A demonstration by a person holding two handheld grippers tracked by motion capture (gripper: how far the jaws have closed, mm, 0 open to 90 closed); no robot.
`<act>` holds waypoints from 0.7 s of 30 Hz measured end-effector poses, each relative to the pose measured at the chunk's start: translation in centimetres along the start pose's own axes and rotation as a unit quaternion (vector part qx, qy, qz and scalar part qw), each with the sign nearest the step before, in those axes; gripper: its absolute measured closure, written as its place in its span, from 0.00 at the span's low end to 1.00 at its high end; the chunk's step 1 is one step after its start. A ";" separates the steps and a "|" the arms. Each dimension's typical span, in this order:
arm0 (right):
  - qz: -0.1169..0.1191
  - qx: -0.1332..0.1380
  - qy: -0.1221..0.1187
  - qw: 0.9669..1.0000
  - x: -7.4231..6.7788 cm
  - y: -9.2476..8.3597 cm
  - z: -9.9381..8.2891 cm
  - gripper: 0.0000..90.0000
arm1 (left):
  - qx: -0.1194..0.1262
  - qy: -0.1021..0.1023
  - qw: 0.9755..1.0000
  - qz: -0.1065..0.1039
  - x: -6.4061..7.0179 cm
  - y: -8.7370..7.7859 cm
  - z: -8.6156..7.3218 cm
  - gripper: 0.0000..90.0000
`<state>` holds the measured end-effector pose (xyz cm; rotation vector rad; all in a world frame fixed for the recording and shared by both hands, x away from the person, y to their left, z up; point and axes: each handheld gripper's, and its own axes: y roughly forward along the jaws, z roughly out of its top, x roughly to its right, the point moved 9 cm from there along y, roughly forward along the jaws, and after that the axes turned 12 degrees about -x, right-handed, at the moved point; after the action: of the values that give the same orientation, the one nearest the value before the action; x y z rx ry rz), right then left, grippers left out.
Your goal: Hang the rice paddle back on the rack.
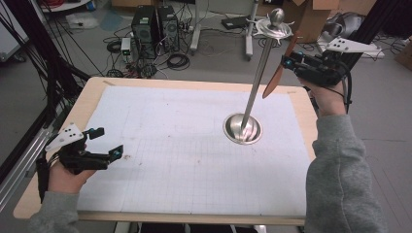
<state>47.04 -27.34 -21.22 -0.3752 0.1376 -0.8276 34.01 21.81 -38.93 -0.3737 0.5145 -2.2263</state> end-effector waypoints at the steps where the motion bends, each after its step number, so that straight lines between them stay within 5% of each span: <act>1: 0.000 -0.002 0.002 1.000 0.0 0.0 0.0 0.72 | -0.002 0.001 1.000 0.000 0.0 0.0 0.0 0.02; 11: -0.016 0.004 -0.014 1.000 0.0 -0.3 -0.4 0.70 | -0.003 0.002 1.000 -0.001 0.1 0.1 -0.1 0.02; 21: -0.027 0.002 -0.014 1.000 0.0 -0.5 -0.8 0.53 | 0.000 0.003 1.000 -0.001 0.2 0.1 0.2 0.02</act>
<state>46.43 -27.85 -21.79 -0.3878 0.1010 -0.8751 34.07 21.57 -38.82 -0.3679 0.5169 -2.2299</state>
